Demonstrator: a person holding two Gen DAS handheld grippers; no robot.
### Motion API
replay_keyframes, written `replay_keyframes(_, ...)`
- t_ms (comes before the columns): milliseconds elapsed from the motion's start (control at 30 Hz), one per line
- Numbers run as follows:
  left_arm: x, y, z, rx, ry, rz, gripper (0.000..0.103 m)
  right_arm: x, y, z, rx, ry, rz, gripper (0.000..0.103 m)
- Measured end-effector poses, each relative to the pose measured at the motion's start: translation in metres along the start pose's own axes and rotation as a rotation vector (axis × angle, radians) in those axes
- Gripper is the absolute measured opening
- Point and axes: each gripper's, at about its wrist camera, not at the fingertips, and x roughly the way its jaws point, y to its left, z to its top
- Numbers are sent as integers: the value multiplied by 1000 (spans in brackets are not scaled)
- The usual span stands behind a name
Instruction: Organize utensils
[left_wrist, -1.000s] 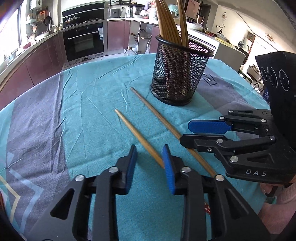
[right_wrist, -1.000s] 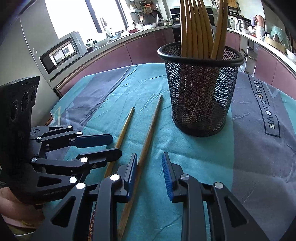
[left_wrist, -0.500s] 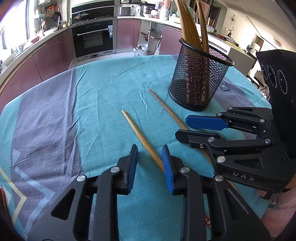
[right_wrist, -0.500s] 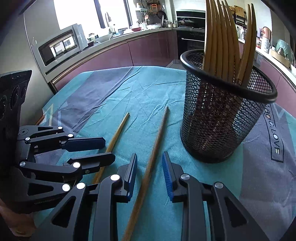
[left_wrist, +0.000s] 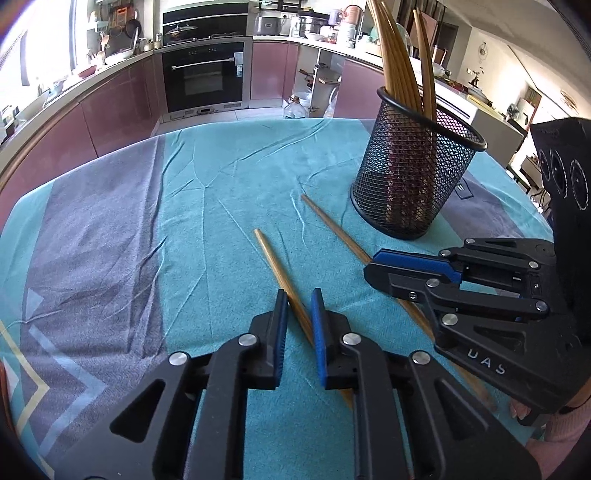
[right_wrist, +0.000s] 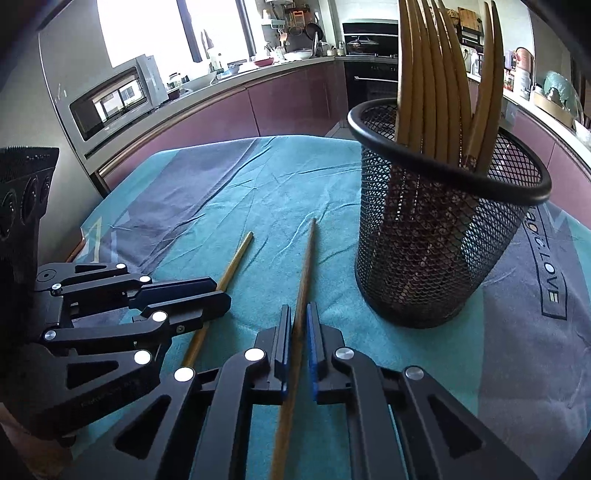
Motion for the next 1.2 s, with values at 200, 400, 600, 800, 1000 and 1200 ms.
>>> replay_keyframes(200, -5, 4, -2, -17, -12, -6, 7, -11, -3, -6, 22, -13, 38, 5)
replay_keyframes(400, -15, 0, -1, -8, -40, -16, 7, -31, -6, -9, 35, -48, 82, 5)
replay_keyframes(600, -30, -3, 0, -2, -70, -36, 7, -54, -5, -10, 39, -102, 104, 5)
replay_keyframes(800, -50, -6, 2, 6, -107, -66, 7, -74, -9, -11, 46, -148, 110, 5)
replay_keyframes(1000, -68, -7, 0, 10, -139, -103, 7, -91, -13, -10, 52, -195, 112, 5)
replay_keyframes(1200, -87, -6, 3, 8, -166, -150, 7, -107, -16, -9, 62, -241, 117, 5)
